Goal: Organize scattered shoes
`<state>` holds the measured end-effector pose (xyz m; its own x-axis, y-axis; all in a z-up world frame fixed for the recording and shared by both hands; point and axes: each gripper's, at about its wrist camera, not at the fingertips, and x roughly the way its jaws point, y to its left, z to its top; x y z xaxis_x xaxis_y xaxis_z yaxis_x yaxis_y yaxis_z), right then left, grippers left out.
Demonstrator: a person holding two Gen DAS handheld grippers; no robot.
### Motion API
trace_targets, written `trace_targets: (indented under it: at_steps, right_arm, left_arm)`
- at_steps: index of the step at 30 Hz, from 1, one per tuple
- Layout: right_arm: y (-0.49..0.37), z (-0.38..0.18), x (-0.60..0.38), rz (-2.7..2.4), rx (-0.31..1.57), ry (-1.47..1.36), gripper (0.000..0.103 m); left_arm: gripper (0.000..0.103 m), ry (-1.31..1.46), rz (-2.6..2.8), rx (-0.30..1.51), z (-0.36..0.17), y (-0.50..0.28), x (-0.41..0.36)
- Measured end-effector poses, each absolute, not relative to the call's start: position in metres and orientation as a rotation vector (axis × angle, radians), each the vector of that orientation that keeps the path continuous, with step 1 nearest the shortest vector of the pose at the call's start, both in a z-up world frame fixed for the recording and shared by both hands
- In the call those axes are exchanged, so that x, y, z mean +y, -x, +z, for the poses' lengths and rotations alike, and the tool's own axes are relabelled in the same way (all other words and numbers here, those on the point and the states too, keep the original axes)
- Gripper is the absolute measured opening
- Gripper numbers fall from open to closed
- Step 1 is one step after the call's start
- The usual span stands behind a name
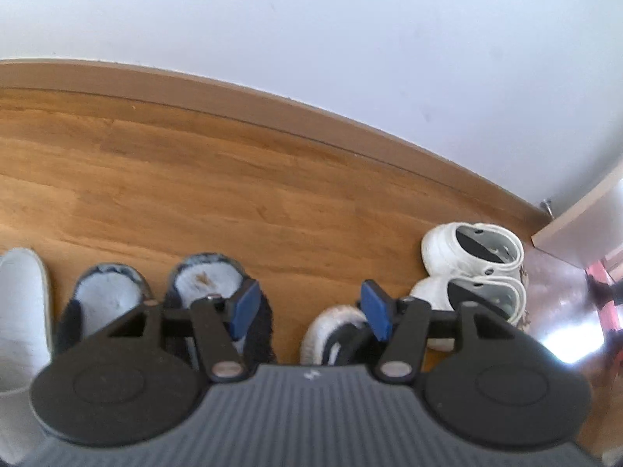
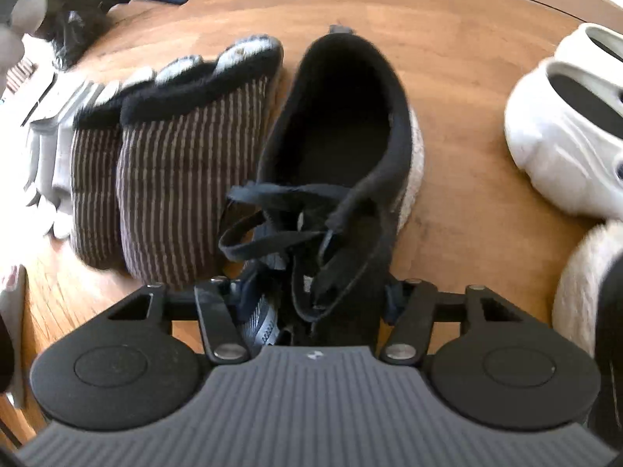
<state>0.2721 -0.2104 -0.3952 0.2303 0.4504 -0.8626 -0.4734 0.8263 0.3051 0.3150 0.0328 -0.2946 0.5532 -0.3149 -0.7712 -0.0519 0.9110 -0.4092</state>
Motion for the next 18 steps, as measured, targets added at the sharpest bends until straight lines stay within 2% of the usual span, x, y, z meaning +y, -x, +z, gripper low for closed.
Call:
trace_targets:
  at_steps: [7, 8, 10, 11, 12, 18]
  right_arm:
    - [-0.304, -0.396, -0.184, 0.681, 1.136, 0.033, 0.054]
    - [-0.306, -0.397, -0.182, 0.686, 1.136, 0.032, 0.058]
    - [-0.305, -0.395, -0.181, 0.671, 1.127, 0.032, 0.073]
    - [-0.303, -0.393, -0.181, 0.651, 1.115, 0.031, 0.084]
    - [-0.296, -0.386, -0.183, 0.639, 1.088, 0.035, 0.089]
    - [-0.259, -0.352, -0.219, 0.643, 1.03, 0.014, 0.089]
  left_arm:
    - [0.058, 0.386, -0.2, 0.976, -0.298, -0.309, 0.032]
    - [0.058, 0.377, -0.209, 0.976, -0.298, -0.308, 0.031]
    - [0.06, 0.364, -0.223, 0.975, -0.298, -0.304, 0.032]
    - [0.06, 0.361, -0.224, 0.978, -0.297, -0.303, 0.033]
    - [0.06, 0.359, -0.227, 0.984, -0.297, -0.302, 0.031]
    - [0.06, 0.357, -0.243, 0.996, -0.297, -0.3, 0.024]
